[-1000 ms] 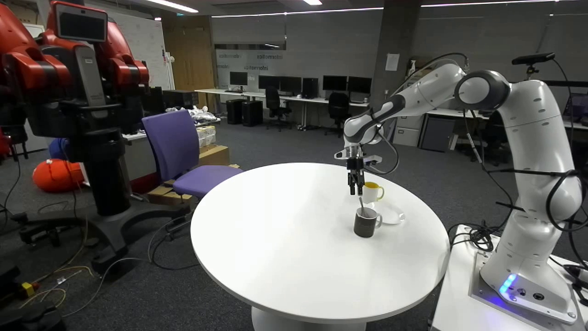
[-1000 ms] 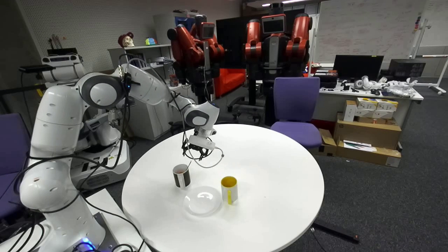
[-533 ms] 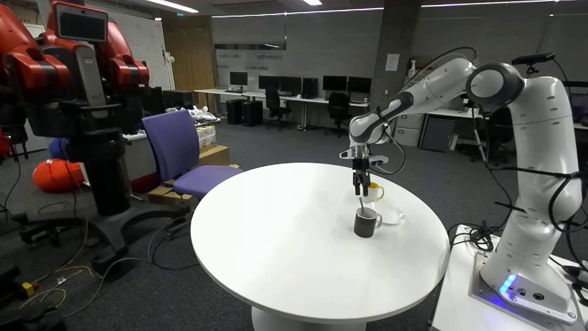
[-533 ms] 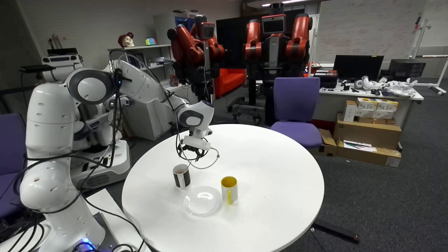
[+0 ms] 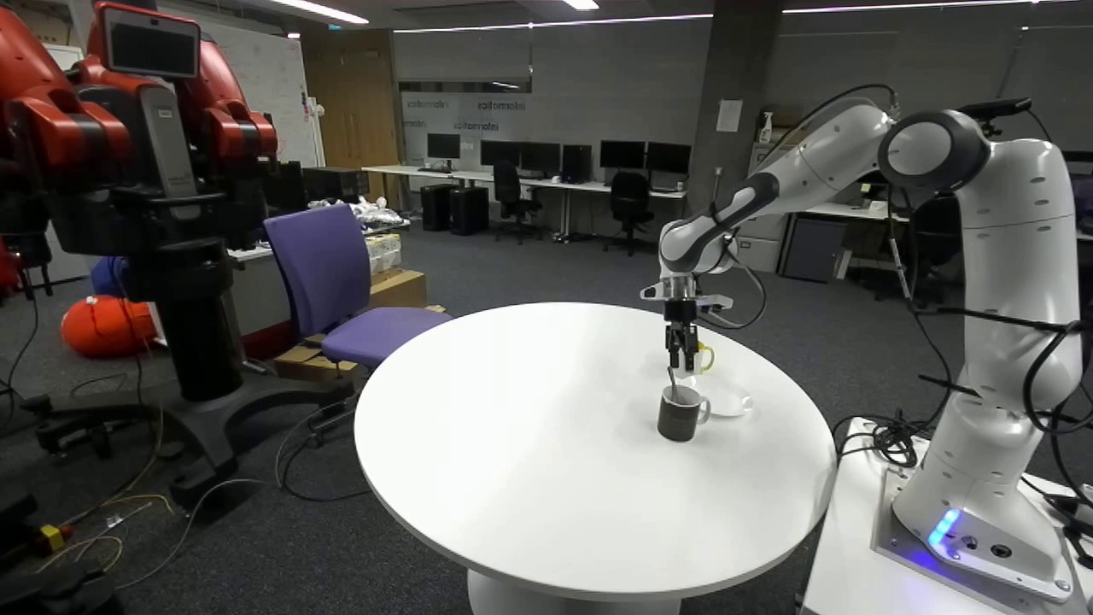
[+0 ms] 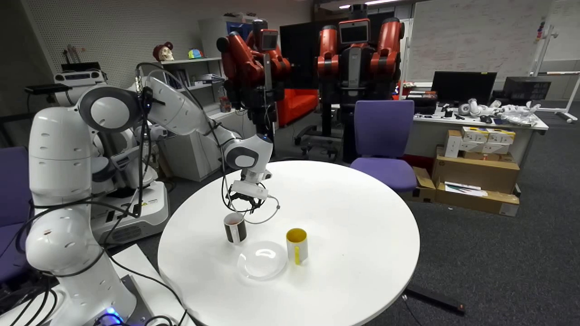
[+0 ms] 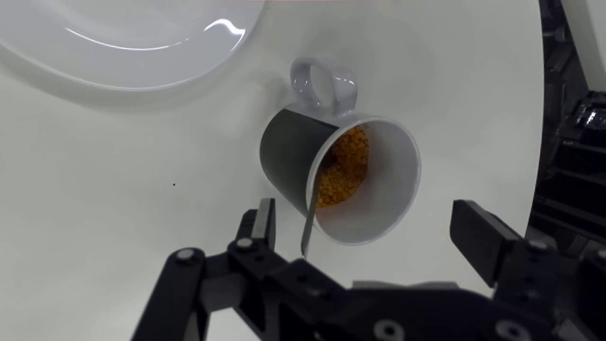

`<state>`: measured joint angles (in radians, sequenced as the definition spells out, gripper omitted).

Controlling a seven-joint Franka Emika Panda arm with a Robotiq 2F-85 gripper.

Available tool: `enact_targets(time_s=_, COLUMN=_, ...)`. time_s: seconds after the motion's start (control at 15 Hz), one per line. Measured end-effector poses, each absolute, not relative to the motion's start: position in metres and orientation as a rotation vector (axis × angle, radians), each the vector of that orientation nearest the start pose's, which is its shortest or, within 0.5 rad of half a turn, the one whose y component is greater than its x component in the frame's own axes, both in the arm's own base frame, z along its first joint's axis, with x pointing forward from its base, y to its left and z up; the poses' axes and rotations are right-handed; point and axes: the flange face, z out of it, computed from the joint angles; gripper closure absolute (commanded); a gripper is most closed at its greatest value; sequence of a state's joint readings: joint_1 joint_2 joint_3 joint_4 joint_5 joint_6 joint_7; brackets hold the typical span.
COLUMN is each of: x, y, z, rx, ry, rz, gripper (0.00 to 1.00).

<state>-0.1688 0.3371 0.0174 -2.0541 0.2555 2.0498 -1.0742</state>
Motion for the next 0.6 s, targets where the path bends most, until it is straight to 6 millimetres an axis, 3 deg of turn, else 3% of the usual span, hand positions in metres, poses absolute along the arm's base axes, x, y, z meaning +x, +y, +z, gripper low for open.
enact_targets(time_s=0.6, x=0.5449, y=-0.0701, z=0.2411, rx=-2.580, ry=-1.032, rz=0.210, gripper=0.07)
